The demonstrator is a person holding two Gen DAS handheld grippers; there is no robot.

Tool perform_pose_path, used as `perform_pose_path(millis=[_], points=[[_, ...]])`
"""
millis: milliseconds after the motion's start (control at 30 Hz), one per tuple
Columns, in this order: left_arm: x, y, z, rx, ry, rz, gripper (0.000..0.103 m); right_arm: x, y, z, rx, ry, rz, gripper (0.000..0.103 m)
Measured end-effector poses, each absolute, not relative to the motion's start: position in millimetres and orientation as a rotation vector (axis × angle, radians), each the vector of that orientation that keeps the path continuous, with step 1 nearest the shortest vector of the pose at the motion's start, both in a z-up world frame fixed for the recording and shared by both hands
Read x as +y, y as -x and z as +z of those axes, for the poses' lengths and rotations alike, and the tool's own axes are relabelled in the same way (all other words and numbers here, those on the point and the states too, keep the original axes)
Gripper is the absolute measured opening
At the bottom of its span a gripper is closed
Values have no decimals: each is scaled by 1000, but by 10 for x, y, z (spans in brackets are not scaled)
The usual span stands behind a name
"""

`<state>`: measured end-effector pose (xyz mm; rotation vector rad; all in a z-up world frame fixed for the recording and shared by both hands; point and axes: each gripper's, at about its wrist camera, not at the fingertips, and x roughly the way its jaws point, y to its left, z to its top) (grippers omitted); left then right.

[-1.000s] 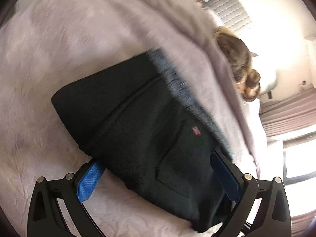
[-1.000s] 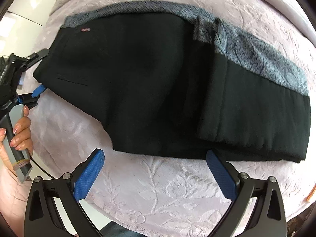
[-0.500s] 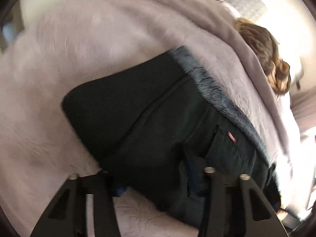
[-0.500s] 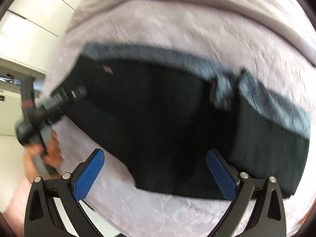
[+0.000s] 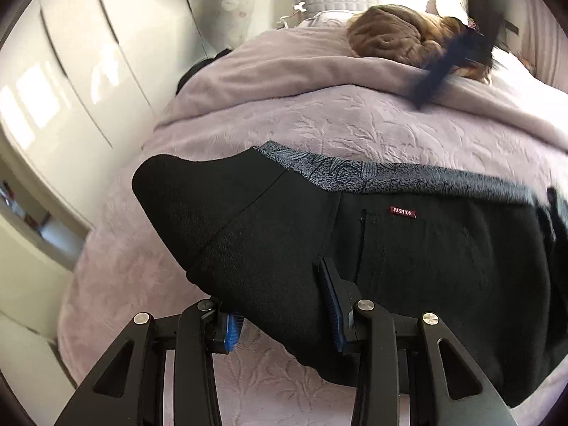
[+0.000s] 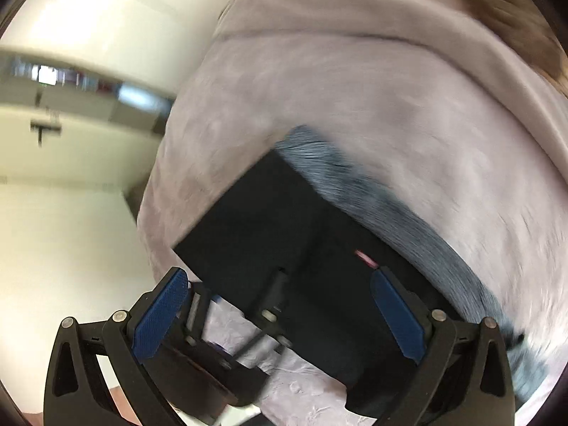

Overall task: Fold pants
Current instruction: 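Grasp the folded edge with the left gripper while the right gripper grasps it too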

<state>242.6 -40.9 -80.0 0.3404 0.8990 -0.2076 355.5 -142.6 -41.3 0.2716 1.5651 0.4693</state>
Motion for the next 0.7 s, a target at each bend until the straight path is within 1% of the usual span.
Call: perform_pose_path(millis=[167,267,300,333,367,400,533,700], points=[[-470,-2384,-782,875,-398,-193,40,-676,-3774,-580,1705,-86,576,103],[-497,-2365,-764,861,-415,-187,40,-494,-3741,-762,1780,34,533,103],[-508,-2356,-751,857,-424,-186,40,-490,-3744,-818,1800,46,518,101],[-536,-2352,-766,856,-429,-185,40,-515,-3748,-877,1820,41,499,96],[-543,-2341,-755,854,-436,-187,40,-562,-3744,-903,1827,23,488,54],[-551,-2345,-754,860,-437,-199,40,-641,-3731,-921,1831,-11,487,20],[-731,-2196,-559,790,-488,-234,40,-1030,-3562,-669,1716,-110,538,17],[-1029,-1964,-85,704,-478,-316,40,-1760,-3237,-224,1561,-357,590,17]])
